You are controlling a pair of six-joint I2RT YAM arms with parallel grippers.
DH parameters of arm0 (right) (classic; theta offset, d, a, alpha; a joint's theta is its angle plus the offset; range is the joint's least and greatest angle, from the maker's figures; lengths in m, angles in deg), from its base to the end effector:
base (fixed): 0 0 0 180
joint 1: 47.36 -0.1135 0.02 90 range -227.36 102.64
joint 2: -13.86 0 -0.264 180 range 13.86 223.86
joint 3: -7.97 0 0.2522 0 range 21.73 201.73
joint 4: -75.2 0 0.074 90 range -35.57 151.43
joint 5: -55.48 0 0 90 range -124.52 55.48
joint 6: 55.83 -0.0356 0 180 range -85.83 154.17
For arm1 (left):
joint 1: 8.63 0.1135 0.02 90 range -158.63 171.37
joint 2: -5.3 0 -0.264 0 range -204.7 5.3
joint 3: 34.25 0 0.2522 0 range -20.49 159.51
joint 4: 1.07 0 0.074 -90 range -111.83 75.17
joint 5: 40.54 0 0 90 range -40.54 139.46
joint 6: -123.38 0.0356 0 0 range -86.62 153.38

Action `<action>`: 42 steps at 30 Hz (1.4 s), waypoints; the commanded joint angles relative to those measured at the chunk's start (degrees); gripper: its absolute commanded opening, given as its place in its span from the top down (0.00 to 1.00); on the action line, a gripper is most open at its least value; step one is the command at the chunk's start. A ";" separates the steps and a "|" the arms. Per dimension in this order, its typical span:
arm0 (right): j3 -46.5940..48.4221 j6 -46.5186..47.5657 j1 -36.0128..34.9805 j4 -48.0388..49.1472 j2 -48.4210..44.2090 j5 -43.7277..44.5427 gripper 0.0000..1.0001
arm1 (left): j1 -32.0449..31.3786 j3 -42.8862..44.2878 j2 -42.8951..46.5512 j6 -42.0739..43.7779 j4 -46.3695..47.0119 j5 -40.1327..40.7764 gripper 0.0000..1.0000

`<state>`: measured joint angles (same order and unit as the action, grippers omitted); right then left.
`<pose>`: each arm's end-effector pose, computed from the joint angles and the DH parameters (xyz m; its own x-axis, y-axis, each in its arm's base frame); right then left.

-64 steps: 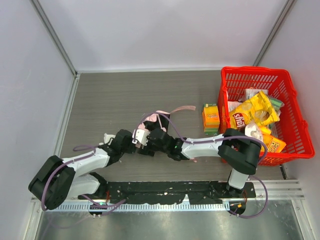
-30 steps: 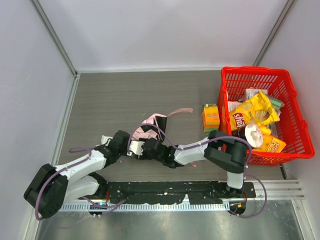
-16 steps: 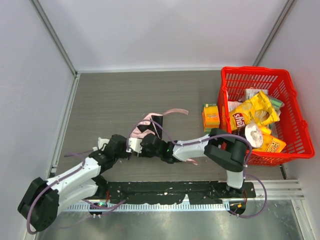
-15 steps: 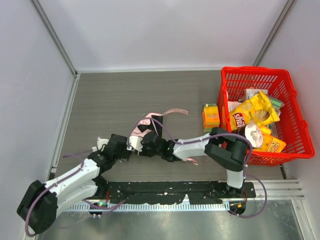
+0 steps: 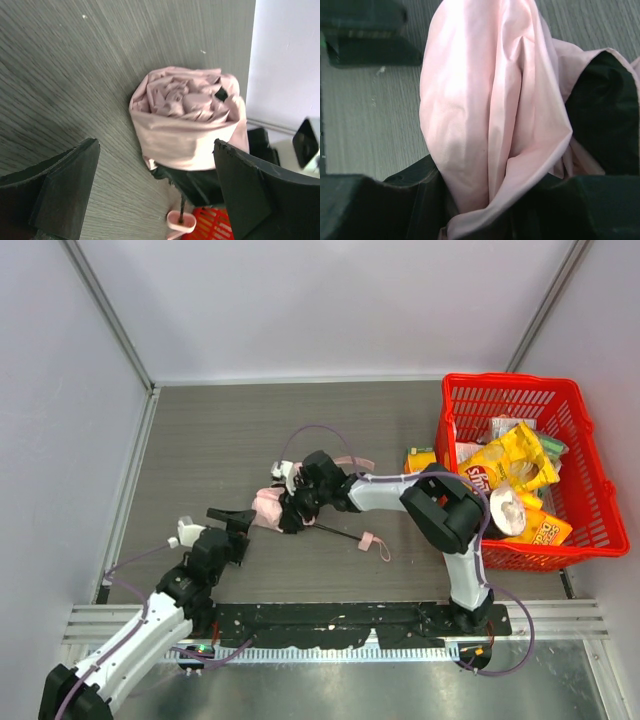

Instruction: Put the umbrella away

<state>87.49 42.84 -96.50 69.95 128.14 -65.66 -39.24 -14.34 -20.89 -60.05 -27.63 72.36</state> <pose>0.2581 0.3265 0.1432 -0.2792 -0.5199 -0.8073 -0.9595 0.1841 0.2132 0.1134 -0.0510 0.1445 -0.1594 -0.9741 -0.1604 -0.4771 0.2182 -0.8513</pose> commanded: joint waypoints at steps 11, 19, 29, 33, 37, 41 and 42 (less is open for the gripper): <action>7.10 -10.16 4.06 -17.74 14.04 -12.37 0.99 | 0.38 4.03 -15.97 11.95 21.32 -9.62 0.00; 8.86 -9.11 4.06 -19.41 14.39 -12.45 0.99 | 2.04 8.00 -29.34 11.61 26.41 -8.31 0.00; 10.01 -11.83 4.23 -16.34 14.13 -19.40 0.99 | 3.72 7.12 -44.11 6.95 35.73 -8.13 0.00; 10.01 -11.66 4.06 -15.46 12.73 -21.60 0.99 | 3.98 9.49 -49.11 7.12 35.82 -9.88 0.00; 10.62 -9.10 3.80 -18.26 10.79 -22.74 0.99 | 4.59 9.93 -49.83 8.78 34.95 -9.10 0.00; 15.52 0.88 3.01 -27.46 10.53 -21.25 0.99 | 5.21 10.98 -50.00 12.03 33.28 -9.80 0.07; 16.15 1.70 2.74 -28.45 10.53 -20.64 0.99 | 5.38 11.33 -50.44 13.52 33.36 -10.06 0.08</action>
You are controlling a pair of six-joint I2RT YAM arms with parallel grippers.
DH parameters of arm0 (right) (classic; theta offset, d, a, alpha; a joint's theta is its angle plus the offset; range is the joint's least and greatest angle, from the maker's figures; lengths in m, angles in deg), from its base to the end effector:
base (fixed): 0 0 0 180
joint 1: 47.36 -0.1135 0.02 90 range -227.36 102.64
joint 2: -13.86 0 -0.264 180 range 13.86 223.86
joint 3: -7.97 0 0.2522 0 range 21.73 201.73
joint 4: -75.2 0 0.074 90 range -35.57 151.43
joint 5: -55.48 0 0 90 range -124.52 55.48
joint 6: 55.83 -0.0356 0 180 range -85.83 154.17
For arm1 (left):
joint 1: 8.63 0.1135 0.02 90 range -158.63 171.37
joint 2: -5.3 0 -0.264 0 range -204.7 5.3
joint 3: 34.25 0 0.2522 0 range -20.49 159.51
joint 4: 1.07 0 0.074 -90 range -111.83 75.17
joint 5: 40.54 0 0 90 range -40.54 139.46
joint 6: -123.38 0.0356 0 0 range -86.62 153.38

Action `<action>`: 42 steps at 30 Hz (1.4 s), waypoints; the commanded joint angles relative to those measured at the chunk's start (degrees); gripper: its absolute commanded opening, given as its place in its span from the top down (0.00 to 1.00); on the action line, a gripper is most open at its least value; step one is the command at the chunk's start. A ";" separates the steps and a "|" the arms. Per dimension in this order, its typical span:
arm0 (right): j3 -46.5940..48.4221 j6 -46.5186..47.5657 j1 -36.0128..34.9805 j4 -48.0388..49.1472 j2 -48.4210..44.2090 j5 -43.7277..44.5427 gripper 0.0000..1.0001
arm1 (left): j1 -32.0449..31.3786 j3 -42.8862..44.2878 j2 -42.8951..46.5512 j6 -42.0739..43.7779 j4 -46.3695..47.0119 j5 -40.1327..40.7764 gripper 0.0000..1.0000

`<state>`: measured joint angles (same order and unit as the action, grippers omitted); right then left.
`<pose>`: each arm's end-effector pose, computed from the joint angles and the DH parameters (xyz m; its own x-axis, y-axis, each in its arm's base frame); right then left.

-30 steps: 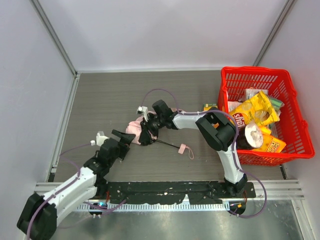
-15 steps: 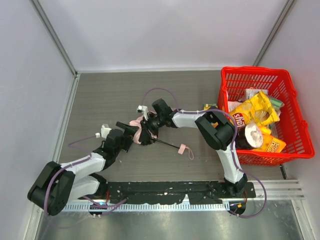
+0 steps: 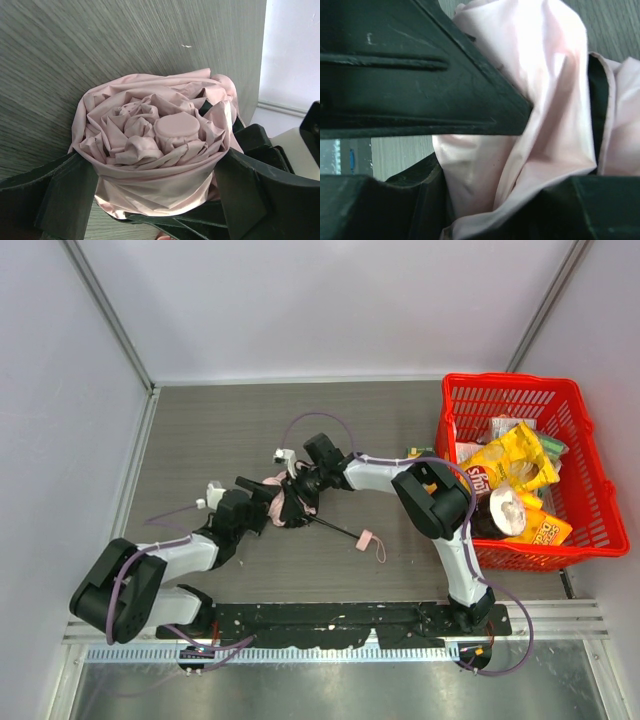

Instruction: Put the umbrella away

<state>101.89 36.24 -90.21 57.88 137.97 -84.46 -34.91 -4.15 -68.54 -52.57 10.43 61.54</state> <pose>0.3125 0.3270 0.1338 -0.5108 -0.5055 -0.6954 -0.8357 0.1021 0.5396 0.2012 -0.0911 0.1347 -0.3073 -0.9361 -0.1711 -0.4578 0.3031 -0.8358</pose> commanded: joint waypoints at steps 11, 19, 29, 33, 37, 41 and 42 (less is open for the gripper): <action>7.99 14.10 -4.08 -24.48 2.09 -3.07 0.99 | 3.34 -0.78 -10.17 9.84 10.86 -5.22 0.35; 9.49 16.57 -4.52 -27.91 2.80 -1.84 0.99 | 3.43 -0.78 -11.06 10.45 13.24 -5.66 0.79; -2.78 1.75 -4.52 -11.17 -7.55 22.55 0.26 | 3.43 0.97 -3.59 4.13 -5.37 -5.83 1.00; -12.01 -1.61 -4.43 -2.54 -16.51 27.76 0.22 | 3.43 1.76 -1.57 2.55 -12.76 -6.89 1.00; -20.03 0.48 -5.49 5.10 -25.03 34.10 0.21 | 3.43 2.91 -0.95 1.67 -19.00 -8.12 1.00; -26.36 5.39 -10.21 10.84 -32.34 42.09 0.21 | 3.43 4.67 -1.04 0.35 -25.08 -9.08 1.00; -27.50 8.19 -11.19 11.63 -33.31 44.98 0.21 | 3.43 5.19 -1.04 0.09 -28.13 -9.17 1.00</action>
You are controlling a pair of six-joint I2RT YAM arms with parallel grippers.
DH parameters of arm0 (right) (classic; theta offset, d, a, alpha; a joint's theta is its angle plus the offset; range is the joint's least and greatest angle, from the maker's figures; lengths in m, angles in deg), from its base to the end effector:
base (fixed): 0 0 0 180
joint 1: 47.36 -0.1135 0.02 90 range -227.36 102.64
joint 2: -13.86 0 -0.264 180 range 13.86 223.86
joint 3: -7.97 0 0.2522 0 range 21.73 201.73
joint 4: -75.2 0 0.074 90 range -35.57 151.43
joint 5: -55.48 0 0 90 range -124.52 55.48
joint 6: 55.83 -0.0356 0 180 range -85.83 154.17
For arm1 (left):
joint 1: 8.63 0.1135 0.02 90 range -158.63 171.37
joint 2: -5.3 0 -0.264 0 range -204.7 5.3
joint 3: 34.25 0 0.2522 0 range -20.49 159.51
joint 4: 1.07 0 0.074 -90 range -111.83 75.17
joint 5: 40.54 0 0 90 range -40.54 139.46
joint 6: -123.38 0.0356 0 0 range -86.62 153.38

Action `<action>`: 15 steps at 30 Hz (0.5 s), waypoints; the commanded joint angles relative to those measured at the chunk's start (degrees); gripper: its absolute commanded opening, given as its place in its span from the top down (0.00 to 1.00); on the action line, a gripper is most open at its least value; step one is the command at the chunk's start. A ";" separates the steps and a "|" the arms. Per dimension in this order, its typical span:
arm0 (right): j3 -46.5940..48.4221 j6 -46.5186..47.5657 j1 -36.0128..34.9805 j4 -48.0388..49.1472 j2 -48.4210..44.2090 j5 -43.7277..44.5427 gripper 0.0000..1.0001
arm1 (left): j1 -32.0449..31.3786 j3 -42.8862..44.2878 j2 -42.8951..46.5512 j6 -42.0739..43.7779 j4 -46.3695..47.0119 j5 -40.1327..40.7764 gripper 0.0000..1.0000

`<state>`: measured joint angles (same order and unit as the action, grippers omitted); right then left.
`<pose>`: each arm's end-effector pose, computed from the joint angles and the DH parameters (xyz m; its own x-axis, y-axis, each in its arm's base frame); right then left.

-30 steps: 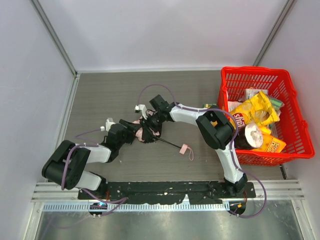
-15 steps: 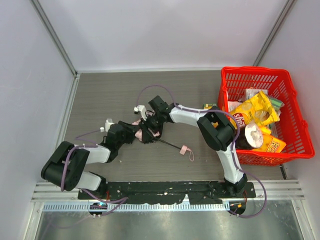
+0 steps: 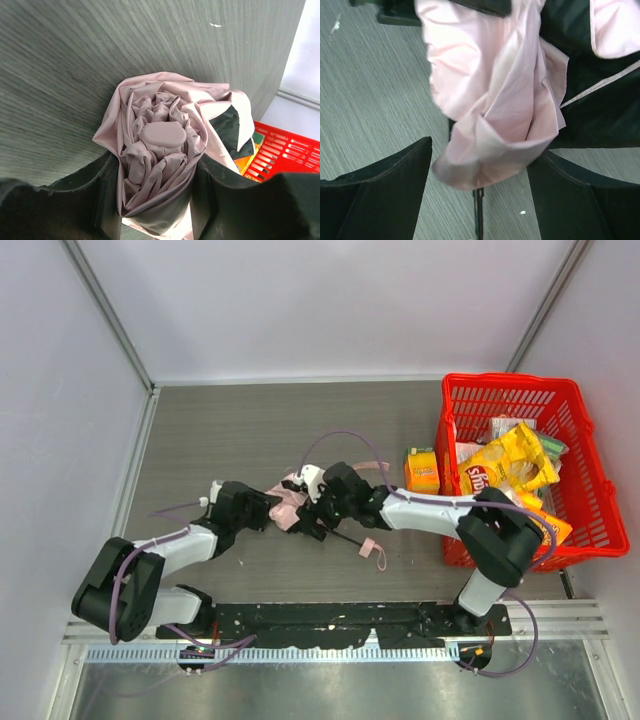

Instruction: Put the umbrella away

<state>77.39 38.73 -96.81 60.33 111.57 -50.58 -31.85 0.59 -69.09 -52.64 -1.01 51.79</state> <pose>0.2242 0.2772 0.1816 -0.3748 -0.5556 -0.7422 -0.8940 0.4286 0.1306 0.2101 -0.0886 0.1375 -0.4048 -0.9110 -0.0794 -0.5577 0.3147 -0.7681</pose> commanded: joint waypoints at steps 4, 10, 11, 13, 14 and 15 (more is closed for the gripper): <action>-5.29 11.16 -9.26 15.24 -9.12 14.73 0.18 | 0.37 1.24 -0.41 -0.99 -19.97 -0.04 1.00; -0.92 19.07 -13.65 17.98 -2.20 20.97 0.17 | 0.37 3.53 -0.58 -1.96 -27.18 -1.09 1.00; 0.23 19.78 -13.83 17.28 -0.96 21.50 0.17 | 0.37 3.53 -0.67 -2.22 -27.53 -1.53 1.00; 2.96 22.24 -14.18 16.31 2.56 23.08 0.17 | 0.37 3.70 -0.58 -2.49 -28.76 -1.97 1.00; 3.75 22.95 -14.36 16.74 4.31 23.35 0.17 | 0.37 3.79 -0.49 -2.57 -29.20 -2.06 1.00; 3.84 24.34 -14.62 17.10 4.94 23.61 0.18 | 0.37 3.62 -0.41 -2.66 -29.29 -2.06 1.00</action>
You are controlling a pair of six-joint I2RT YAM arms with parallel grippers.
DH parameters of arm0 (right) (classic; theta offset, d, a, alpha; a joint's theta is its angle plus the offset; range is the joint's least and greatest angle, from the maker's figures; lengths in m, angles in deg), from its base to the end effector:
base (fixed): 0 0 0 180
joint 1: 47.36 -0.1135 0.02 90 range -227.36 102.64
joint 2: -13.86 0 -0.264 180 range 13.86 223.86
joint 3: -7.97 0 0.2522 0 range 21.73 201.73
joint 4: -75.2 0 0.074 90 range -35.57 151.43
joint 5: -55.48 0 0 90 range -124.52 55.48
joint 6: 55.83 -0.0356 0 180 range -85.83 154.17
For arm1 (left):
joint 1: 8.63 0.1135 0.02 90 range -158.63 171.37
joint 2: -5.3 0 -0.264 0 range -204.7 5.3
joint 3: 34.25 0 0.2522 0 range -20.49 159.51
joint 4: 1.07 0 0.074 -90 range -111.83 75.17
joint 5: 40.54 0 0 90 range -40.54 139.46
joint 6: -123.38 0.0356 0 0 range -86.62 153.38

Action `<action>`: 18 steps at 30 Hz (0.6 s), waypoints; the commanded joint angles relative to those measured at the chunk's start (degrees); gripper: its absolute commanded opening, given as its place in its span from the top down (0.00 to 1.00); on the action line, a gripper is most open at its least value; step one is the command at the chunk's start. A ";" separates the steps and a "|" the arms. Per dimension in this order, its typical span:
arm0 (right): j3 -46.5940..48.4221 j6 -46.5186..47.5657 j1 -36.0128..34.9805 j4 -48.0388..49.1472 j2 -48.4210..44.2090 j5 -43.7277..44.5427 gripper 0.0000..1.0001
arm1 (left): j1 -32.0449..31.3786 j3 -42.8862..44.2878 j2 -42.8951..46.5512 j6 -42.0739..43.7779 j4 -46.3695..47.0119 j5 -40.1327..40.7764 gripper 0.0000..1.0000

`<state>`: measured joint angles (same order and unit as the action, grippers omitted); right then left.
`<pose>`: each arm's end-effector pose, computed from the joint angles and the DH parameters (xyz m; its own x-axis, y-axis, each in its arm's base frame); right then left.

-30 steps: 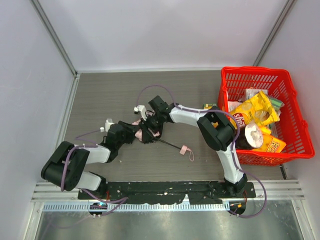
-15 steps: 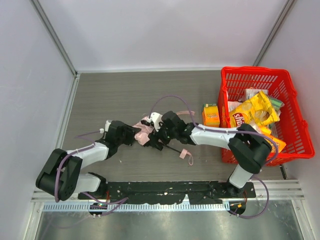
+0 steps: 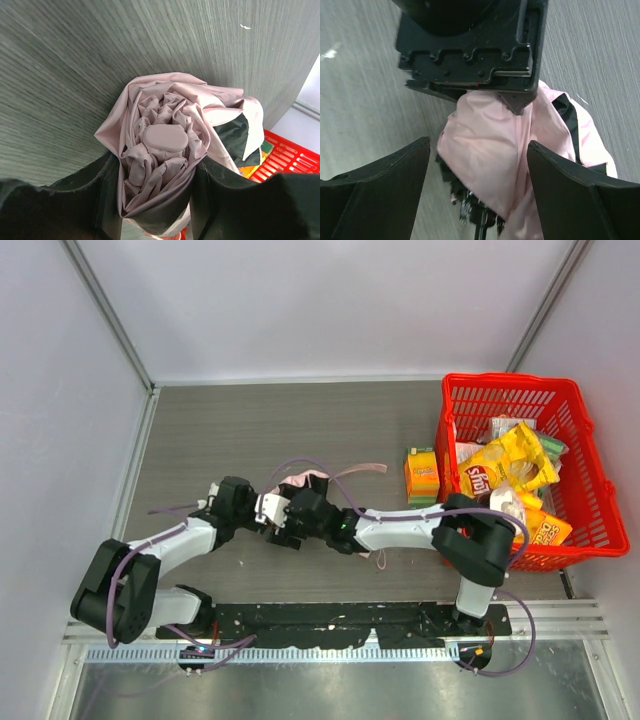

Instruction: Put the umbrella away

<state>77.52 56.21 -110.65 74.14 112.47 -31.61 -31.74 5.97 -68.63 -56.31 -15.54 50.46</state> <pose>0.1700 0.3339 0.1970 0.1183 -0.5987 -0.7922 -0.8933 0.2842 -0.3482 0.2116 -0.0896 0.1455 -0.3854 -0.9226 -0.0166 -0.6834 0.2975 -0.6667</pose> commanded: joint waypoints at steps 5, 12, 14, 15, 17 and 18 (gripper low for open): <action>5.12 9.68 -1.84 5.13 10.36 11.48 0.18 | 0.17 -1.76 -0.25 0.39 -16.95 -0.73 1.00; 3.19 8.29 -3.16 6.10 14.33 20.37 0.23 | 0.26 -0.80 0.81 -0.14 -19.50 -0.73 1.00; 1.88 6.53 -3.07 6.54 13.29 20.64 0.23 | 0.26 -0.62 1.07 0.13 -19.85 -0.73 1.00; 1.43 5.91 -3.16 6.45 12.67 20.81 0.23 | 0.26 -0.53 1.24 0.13 -20.20 -0.30 1.00; 0.46 3.11 -3.16 5.05 9.25 20.12 0.21 | 0.26 -0.62 1.68 0.39 -20.03 0.85 1.00; 0.29 -0.82 -3.16 3.22 5.93 18.98 0.19 | 0.26 -0.62 1.68 0.48 -20.03 1.29 1.00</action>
<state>79.90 62.38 -114.56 81.16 124.58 -15.43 -31.48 6.82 -66.62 -58.15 -21.94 49.78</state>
